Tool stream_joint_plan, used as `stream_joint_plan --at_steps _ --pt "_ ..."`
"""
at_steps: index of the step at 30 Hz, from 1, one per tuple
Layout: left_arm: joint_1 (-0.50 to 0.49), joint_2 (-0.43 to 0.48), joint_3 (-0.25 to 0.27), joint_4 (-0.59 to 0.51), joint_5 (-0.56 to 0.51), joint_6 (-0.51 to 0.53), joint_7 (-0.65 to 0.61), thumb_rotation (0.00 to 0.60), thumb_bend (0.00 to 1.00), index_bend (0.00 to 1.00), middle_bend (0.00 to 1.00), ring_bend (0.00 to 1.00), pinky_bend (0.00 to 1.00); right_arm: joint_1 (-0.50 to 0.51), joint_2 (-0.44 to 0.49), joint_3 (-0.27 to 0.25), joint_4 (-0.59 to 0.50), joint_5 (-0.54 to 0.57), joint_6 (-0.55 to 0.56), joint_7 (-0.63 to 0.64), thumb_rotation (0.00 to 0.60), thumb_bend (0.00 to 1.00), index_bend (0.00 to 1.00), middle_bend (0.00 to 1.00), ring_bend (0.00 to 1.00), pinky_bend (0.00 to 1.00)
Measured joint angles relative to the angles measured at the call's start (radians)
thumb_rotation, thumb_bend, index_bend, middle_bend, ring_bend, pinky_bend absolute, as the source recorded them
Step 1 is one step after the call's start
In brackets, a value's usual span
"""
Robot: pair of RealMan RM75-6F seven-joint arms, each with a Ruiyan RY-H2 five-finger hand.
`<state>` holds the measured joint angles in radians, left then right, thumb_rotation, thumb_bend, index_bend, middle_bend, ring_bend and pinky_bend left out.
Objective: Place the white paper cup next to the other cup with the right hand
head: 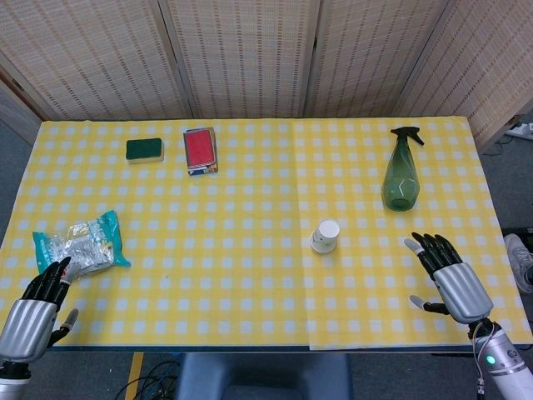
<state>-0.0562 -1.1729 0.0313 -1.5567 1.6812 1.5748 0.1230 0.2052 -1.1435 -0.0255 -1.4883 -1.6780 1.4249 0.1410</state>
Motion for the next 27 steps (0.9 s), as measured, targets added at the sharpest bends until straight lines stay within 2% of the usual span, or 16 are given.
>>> stream_joint_plan --at_steps 10,15,21,27 --pt "-0.002 0.002 0.002 -0.003 0.002 -0.001 0.000 0.600 0.38 0.01 0.00 0.05 0.20 0.010 0.005 0.003 0.001 0.004 -0.015 0.017 0.600 0.14 0.01 0.00 0.00 0.00" --pt "0.002 0.011 -0.001 -0.002 0.003 0.013 -0.025 0.600 0.38 0.01 0.00 0.05 0.20 0.040 0.039 0.008 -0.049 0.004 -0.060 0.012 0.600 0.14 0.02 0.00 0.00 0.00" --pt "0.009 0.019 0.002 -0.007 0.003 0.022 -0.031 0.600 0.38 0.01 0.00 0.05 0.20 0.137 0.152 0.037 -0.179 0.044 -0.225 0.016 0.600 0.14 0.04 0.00 0.00 0.00" --pt "0.012 0.020 -0.005 -0.011 -0.011 0.023 -0.027 0.600 0.38 0.01 0.00 0.05 0.20 0.297 0.242 0.102 -0.270 0.200 -0.513 0.003 0.600 0.15 0.04 0.00 0.00 0.00"
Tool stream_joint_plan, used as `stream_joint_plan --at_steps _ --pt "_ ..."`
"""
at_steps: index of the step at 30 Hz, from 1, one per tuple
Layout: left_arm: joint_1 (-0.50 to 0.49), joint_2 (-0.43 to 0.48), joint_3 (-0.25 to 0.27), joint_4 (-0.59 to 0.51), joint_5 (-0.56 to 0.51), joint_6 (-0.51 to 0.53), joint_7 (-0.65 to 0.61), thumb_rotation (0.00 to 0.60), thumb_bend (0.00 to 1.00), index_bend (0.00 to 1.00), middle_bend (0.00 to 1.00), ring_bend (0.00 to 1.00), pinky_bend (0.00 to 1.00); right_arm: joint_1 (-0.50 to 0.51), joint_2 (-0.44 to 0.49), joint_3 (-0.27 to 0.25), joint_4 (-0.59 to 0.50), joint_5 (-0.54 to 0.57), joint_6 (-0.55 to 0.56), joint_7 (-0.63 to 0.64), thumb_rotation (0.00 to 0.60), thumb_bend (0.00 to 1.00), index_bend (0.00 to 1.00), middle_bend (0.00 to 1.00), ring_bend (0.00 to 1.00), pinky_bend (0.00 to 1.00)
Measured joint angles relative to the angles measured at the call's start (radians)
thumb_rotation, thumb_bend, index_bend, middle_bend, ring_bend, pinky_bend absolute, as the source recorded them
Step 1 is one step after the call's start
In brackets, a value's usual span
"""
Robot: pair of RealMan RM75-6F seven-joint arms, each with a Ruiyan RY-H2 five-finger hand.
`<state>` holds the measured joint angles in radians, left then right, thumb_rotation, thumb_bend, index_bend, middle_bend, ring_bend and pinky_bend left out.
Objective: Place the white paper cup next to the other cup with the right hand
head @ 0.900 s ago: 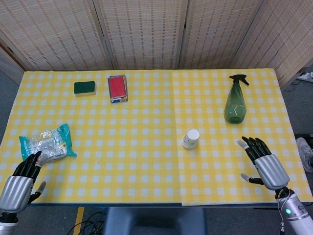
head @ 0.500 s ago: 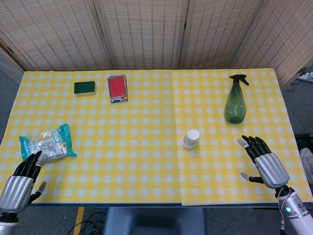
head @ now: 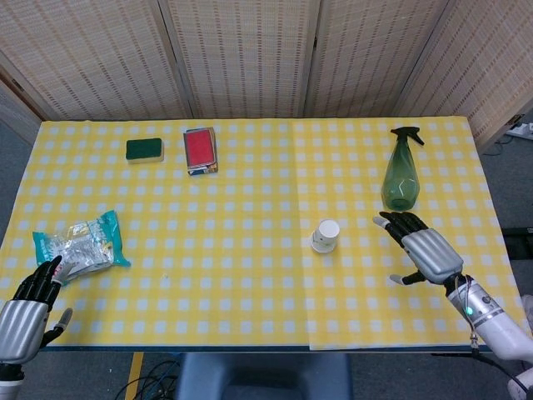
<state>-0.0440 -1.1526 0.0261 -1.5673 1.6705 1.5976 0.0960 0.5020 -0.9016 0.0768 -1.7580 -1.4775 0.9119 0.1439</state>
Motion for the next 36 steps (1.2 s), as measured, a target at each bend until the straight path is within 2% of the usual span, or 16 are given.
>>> stream_joint_plan --at_steps 5,10,13,18,25,36 --pt "-0.003 0.003 -0.005 0.000 -0.017 -0.015 -0.002 0.600 0.38 0.01 0.00 0.05 0.20 0.165 0.023 0.057 -0.020 0.217 -0.234 -0.056 0.600 0.16 0.08 0.00 0.00 0.00" --pt "-0.005 0.005 -0.011 0.005 -0.030 -0.019 -0.012 0.600 0.38 0.01 0.00 0.05 0.20 0.319 0.006 0.085 0.001 0.415 -0.360 -0.144 0.600 0.16 0.09 0.00 0.00 0.00" --pt "-0.006 0.007 -0.015 0.008 -0.037 -0.021 -0.018 0.600 0.38 0.01 0.00 0.05 0.20 0.390 -0.019 0.084 0.025 0.506 -0.400 -0.193 0.600 0.17 0.09 0.00 0.00 0.00" --pt "-0.004 0.008 -0.016 0.008 -0.037 -0.017 -0.022 0.600 0.38 0.01 0.00 0.05 0.20 0.479 -0.073 0.050 0.069 0.624 -0.429 -0.267 0.600 0.17 0.09 0.00 0.00 0.00" --pt "0.003 0.011 -0.019 0.009 -0.035 0.001 -0.027 0.600 0.38 0.01 0.00 0.05 0.20 0.549 -0.158 -0.031 0.115 0.735 -0.417 -0.344 0.600 0.18 0.12 0.00 0.00 0.00" --pt "0.006 0.013 -0.017 0.011 -0.028 0.006 -0.033 0.600 0.38 0.01 0.00 0.05 0.20 0.592 -0.223 -0.083 0.153 0.798 -0.372 -0.383 0.600 0.18 0.19 0.00 0.00 0.00"
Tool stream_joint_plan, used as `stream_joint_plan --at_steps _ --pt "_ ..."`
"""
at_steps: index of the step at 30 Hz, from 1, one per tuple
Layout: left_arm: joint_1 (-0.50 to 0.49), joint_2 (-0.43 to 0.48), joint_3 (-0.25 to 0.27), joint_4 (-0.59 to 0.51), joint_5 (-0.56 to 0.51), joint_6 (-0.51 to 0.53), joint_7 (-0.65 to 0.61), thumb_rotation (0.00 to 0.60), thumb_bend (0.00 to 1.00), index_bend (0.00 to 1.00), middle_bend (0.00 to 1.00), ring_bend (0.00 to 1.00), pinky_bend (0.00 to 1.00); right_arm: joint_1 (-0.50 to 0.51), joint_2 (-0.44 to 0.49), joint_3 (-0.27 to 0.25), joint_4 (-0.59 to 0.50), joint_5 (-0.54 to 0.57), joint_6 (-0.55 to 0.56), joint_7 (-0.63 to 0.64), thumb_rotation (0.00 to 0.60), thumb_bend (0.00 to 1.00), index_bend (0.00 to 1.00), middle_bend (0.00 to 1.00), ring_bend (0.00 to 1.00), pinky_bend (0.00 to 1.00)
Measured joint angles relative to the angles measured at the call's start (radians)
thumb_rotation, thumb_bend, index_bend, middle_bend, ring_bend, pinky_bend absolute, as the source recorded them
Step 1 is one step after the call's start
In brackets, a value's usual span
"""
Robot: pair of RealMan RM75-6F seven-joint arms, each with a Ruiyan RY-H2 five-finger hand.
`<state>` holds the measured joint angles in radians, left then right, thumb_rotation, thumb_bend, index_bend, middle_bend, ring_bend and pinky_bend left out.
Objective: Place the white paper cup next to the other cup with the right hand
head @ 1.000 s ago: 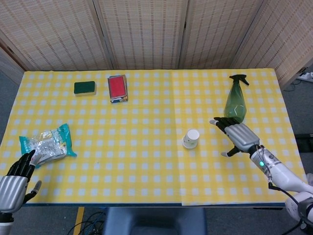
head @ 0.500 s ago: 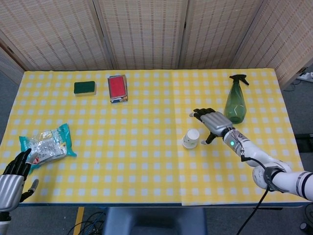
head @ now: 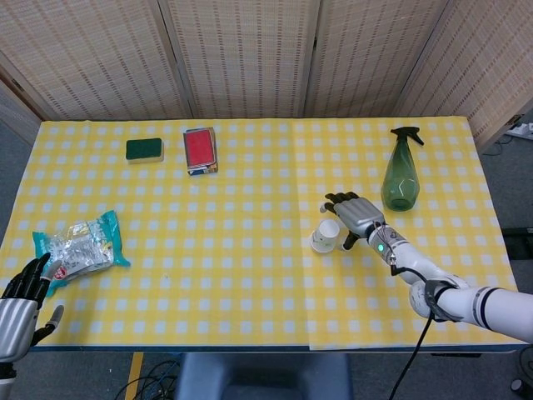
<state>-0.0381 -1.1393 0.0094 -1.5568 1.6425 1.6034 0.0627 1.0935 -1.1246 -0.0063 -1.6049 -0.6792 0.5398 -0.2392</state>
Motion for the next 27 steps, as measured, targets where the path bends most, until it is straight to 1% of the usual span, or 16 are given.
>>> stream_joint_plan --at_steps 9,14,19,27 --pt "0.002 0.003 0.002 0.002 0.004 0.002 -0.008 0.600 0.38 0.01 0.00 0.05 0.20 0.015 -0.031 -0.010 0.015 0.023 0.028 -0.010 0.600 0.19 0.24 0.00 0.00 0.00" --pt "0.002 0.004 0.001 0.004 0.003 0.003 -0.014 0.600 0.38 0.01 0.00 0.05 0.20 0.019 -0.049 -0.010 0.022 0.030 0.048 -0.017 0.600 0.21 0.30 0.00 0.00 0.00" --pt "0.005 0.008 0.001 0.007 0.006 0.010 -0.024 0.600 0.38 0.01 0.00 0.05 0.20 0.025 -0.067 -0.009 0.030 0.046 0.067 -0.027 0.600 0.22 0.33 0.00 0.00 0.00" --pt "0.008 0.008 0.003 0.010 0.014 0.019 -0.030 0.600 0.38 0.00 0.00 0.05 0.20 0.026 -0.069 -0.005 0.023 0.055 0.099 -0.042 0.600 0.25 0.40 0.02 0.00 0.00"
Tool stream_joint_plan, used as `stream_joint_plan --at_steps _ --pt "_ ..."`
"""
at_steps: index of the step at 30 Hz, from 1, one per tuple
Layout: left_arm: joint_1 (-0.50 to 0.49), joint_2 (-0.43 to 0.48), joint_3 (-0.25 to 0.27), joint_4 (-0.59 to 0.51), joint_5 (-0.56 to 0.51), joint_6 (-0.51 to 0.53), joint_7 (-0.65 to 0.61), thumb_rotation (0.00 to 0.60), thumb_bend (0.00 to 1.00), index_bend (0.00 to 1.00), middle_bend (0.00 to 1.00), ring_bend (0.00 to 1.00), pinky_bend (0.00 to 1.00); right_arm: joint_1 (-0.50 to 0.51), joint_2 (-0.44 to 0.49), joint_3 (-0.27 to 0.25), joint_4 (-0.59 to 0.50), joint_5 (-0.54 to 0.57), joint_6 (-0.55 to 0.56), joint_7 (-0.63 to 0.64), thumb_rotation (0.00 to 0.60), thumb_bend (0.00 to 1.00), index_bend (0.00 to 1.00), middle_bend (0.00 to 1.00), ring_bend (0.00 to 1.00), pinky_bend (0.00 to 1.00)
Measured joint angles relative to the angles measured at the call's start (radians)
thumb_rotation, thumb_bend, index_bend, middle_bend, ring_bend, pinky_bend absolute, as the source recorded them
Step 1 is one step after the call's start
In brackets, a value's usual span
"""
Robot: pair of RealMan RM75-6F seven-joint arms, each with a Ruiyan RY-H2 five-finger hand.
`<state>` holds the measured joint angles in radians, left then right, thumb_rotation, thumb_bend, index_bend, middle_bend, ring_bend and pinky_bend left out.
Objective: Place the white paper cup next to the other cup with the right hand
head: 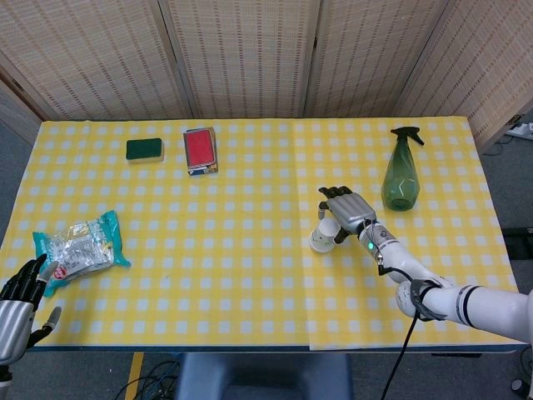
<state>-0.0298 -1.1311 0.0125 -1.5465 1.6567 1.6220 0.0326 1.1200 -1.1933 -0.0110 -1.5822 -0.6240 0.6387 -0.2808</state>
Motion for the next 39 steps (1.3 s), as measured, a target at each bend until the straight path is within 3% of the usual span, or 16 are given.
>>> stream_joint_plan --at_steps 11,25,30,39 --pt "0.001 -0.004 0.003 0.001 0.010 0.003 0.006 0.600 0.38 0.00 0.00 0.05 0.20 -0.017 0.063 0.028 -0.068 -0.016 0.035 0.011 0.600 0.26 0.44 0.03 0.00 0.00" --pt "0.000 -0.015 0.004 -0.014 0.013 -0.003 0.043 0.600 0.38 0.00 0.00 0.05 0.20 -0.024 0.329 0.135 -0.341 -0.052 0.089 0.034 0.600 0.26 0.44 0.03 0.00 0.00" --pt "0.002 -0.008 0.003 -0.014 0.011 0.002 0.023 0.600 0.38 0.00 0.00 0.05 0.20 0.004 0.306 0.148 -0.349 -0.026 0.084 0.019 0.600 0.26 0.44 0.03 0.00 0.00" --pt "0.010 0.013 0.010 -0.010 0.028 0.023 -0.031 0.600 0.38 0.00 0.00 0.05 0.20 0.063 0.118 0.115 -0.243 0.054 0.080 -0.047 0.600 0.26 0.44 0.03 0.00 0.00"
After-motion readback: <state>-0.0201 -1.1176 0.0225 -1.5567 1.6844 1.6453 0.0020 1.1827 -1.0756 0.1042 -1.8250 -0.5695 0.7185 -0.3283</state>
